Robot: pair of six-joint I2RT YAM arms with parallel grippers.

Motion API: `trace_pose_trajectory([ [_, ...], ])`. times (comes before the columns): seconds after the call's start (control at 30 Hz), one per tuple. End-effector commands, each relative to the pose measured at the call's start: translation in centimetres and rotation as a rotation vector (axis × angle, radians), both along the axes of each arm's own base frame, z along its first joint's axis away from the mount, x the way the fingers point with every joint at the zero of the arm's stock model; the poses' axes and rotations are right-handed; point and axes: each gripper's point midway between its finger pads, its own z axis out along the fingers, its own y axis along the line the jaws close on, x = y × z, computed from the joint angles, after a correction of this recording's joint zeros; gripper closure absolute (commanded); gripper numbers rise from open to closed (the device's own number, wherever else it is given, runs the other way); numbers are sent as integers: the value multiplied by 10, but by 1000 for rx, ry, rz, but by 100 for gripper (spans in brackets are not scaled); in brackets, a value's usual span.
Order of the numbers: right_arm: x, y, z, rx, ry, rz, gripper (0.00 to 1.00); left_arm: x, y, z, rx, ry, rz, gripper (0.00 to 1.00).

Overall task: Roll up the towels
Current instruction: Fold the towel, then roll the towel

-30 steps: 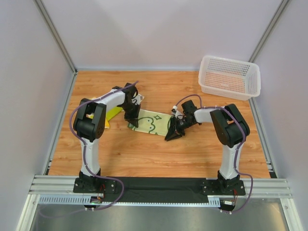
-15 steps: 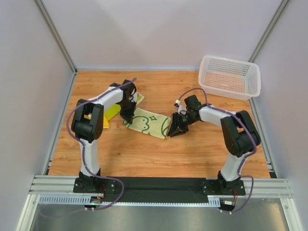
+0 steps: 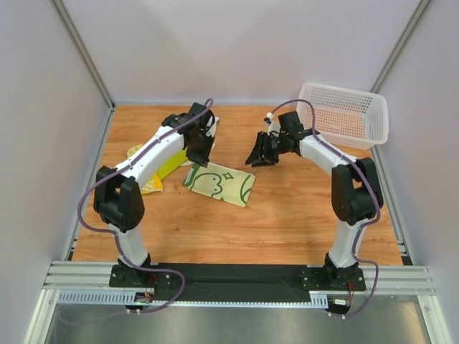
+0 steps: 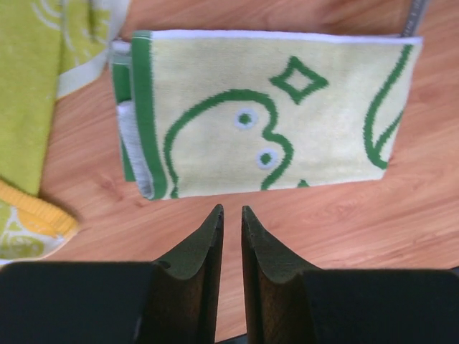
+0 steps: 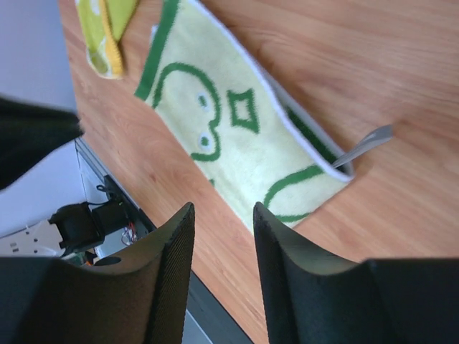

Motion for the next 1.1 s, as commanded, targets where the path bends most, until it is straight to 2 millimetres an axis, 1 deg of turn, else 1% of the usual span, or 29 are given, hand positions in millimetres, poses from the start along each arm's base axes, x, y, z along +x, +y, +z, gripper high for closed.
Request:
trace_pose_trajectory([
  [0.0, 13, -5, -33, -49, 75, -23, 61, -20, -19, 1, -42, 17, -45, 78],
  [0.03, 14, -8, -50, -82, 117, -30, 64, -23, -24, -1, -50, 23, -56, 77],
  [0.1, 14, -11, -66, -110, 145, -27, 66, -34, -35, -9, -52, 50, -84, 77],
  [0.13, 12, -12, -80, -129, 173, -24, 67, -38, -38, -12, -53, 60, -93, 78],
  [0.23, 9, -18, -96, -155, 210, -36, 69, -47, -46, -19, -55, 81, -112, 79],
  [0.33, 3, -21, -106, -170, 225, -37, 70, -51, -49, -20, -58, 89, -119, 80],
  [0.37, -3, -23, -109, -177, 237, -38, 70, -52, -50, -20, -56, 90, -122, 80],
  [0.43, -8, -30, -114, -210, 241, -53, 72, -52, -50, -19, -56, 85, -122, 80],
  [0.47, -16, -34, -115, -228, 249, -58, 73, -51, -50, -19, -55, 82, -121, 80],
  [0.5, -19, -39, -117, -251, 248, -66, 74, -51, -51, -18, -53, 82, -123, 80],
  [0.53, -26, -46, -119, -288, 265, -79, 77, -51, -51, -18, -52, 81, -124, 80],
  [0.57, -27, -56, -124, -344, 259, -104, 78, -51, -51, -18, -46, 80, -125, 80],
  [0.63, -36, -68, -126, -401, 272, -125, 81, -52, -54, -17, -41, 76, -133, 80],
  [0.7, -40, -68, -124, -402, 277, -117, 85, -54, -57, -18, -31, 75, -147, 81],
  [0.77, -41, -64, -118, -379, 280, -106, 84, -54, -61, -19, -24, 73, -159, 81],
  [0.8, -38, -60, -113, -361, 264, -97, 78, -58, -66, -17, -20, 67, -179, 81],
  [0.87, -33, -58, -97, -340, 229, -99, 70, -63, -73, -15, 5, 41, -216, 80],
  [0.9, -29, -59, -88, -344, 208, -101, 59, -66, -75, -15, 17, 31, -227, 79],
  [0.93, -24, -63, -77, -360, 172, -114, 54, -67, -76, -12, 27, 9, -237, 78],
  [0.97, -21, -68, -72, -374, 160, -127, 52, -77, -82, -16, 35, 10, -270, 77],
  [1.0, -17, -73, -64, -386, 140, -145, 50, -80, -86, -15, 30, -5, -282, 77],
  [1.03, -15, -84, -60, -428, 133, -174, 50, -83, -91, -12, 19, -18, -296, 76],
  [1.07, -11, -95, -51, -436, 116, -212, 51, -93, -97, -15, 20, -16, -323, 77],
])
